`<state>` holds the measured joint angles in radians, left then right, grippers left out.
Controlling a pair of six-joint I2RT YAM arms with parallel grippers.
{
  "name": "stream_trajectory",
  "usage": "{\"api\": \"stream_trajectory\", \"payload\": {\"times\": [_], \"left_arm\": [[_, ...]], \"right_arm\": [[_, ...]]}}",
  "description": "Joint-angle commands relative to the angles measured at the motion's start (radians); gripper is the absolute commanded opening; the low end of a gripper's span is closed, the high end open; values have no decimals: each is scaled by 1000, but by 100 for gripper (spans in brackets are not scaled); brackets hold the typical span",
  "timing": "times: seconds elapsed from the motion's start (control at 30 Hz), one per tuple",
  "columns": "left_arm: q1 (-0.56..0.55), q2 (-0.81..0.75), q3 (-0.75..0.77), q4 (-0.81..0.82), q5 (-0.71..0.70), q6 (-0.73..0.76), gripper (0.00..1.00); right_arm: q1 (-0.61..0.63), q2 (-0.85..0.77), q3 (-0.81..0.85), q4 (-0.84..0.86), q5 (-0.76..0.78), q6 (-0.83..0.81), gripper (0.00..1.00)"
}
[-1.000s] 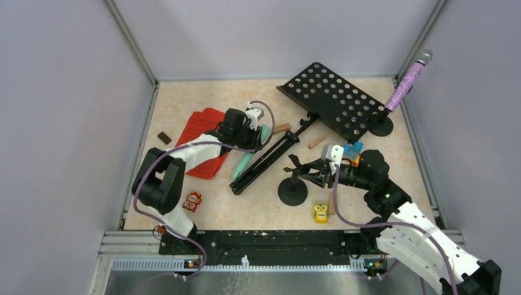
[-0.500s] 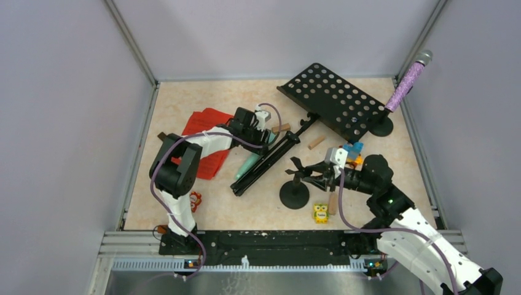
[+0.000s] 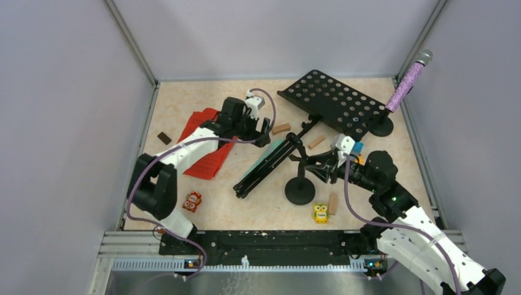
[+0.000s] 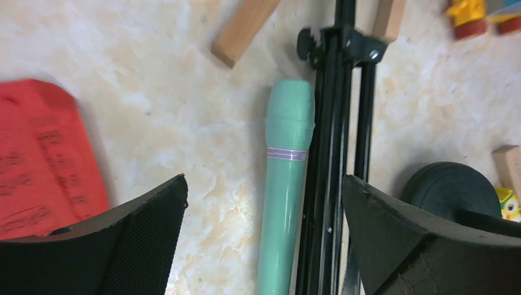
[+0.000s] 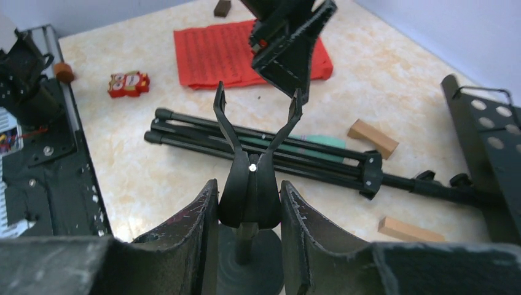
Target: Pack up the instrument practice props
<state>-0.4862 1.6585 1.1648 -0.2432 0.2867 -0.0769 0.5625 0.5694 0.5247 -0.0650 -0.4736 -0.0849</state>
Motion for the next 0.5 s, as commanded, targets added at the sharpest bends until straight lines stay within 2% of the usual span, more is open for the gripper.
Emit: {"api": "stream_trajectory", "payload": {"times": [0.0, 0.2, 0.33, 0.47], "left_arm": [[-1, -166, 10, -10, -65, -13, 99], [-1, -417, -155, 12, -226, -58, 99], [0, -579, -260, -7, -388, -130, 99], [2, -707, -317, -65, -346, -117, 99]], "right_arm": [[0, 33, 162, 120, 59, 25, 0], [0, 158, 310, 203, 119, 28, 0], [0, 292, 396, 288, 164, 59, 0], [3, 451, 491, 363, 209, 76, 0]]}}
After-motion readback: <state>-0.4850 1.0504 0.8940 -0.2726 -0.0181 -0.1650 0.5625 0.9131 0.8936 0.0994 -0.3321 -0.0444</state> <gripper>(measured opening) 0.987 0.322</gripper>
